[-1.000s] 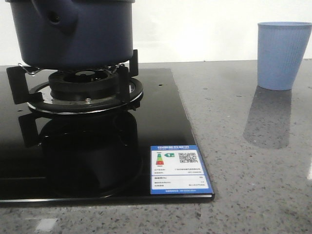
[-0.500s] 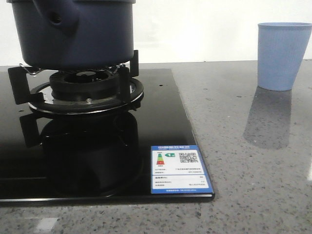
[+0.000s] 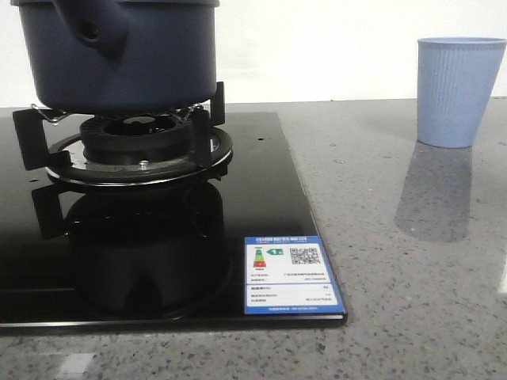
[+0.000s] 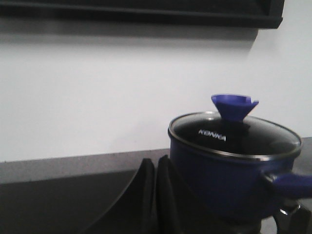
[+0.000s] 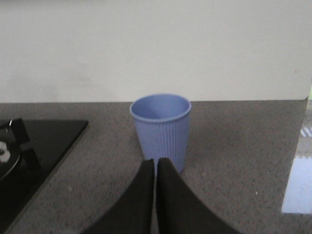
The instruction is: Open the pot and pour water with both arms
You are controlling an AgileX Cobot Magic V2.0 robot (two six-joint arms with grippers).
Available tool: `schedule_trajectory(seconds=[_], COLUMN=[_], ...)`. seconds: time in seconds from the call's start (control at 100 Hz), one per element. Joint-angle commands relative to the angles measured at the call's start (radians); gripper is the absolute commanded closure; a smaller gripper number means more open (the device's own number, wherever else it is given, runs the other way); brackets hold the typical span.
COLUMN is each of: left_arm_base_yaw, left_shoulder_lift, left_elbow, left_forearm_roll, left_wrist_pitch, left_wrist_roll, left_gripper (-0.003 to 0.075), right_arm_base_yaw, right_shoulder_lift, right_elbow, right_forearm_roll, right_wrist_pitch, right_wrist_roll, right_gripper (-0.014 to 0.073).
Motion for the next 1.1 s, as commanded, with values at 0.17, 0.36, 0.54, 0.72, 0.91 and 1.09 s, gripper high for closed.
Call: schedule_trajectory(seconds=[0.17,0.36,0.54,0.72,0.91,1.09], left_arm_base_yaw=[0.004,0.004,0.004,0.004,0.004,0.007], left_shoulder_lift=[-0.059,-0.059,-0.059,-0.059,-0.059,-0.063], left_elbow=[0.075,0.076,0.076,0.076,0.076,0.085], left_forearm_roll=[-0.149,-0.151,-0.151,-0.151,-0.151,-0.086], left_wrist_pitch=[-0.112,-0.094,-0.094,-0.094,-0.094,-0.096], left_wrist_roll=[0.002,0.002,0.002,0.002,0.002,-0.006], left_gripper=[0.0739,0.0739,0.0739,0.0739,0.0739,0.0739], right_arm_base_yaw=[0.056,0.067,0.067,0.067,0.067,0.067], right_shoulder_lift=[-0.147,-0.149,-0.149,-0.149,-0.149,-0.149], right_elbow=[0.087,0.091,0.091,0.091,0.091,0.091], right_forearm_roll=[-0.014,-0.014,-0.014,-0.014,-0.014,-0.014], right_wrist_pitch=[0.164,0.156,0.156,0.156,0.156,0.156], right_wrist_roll=[-0.007,-0.007,-0.007,-0.007,-0.007,-0.007], right_gripper=[0.0631,0.0631,0.0631,0.0631,0.0631,0.0631])
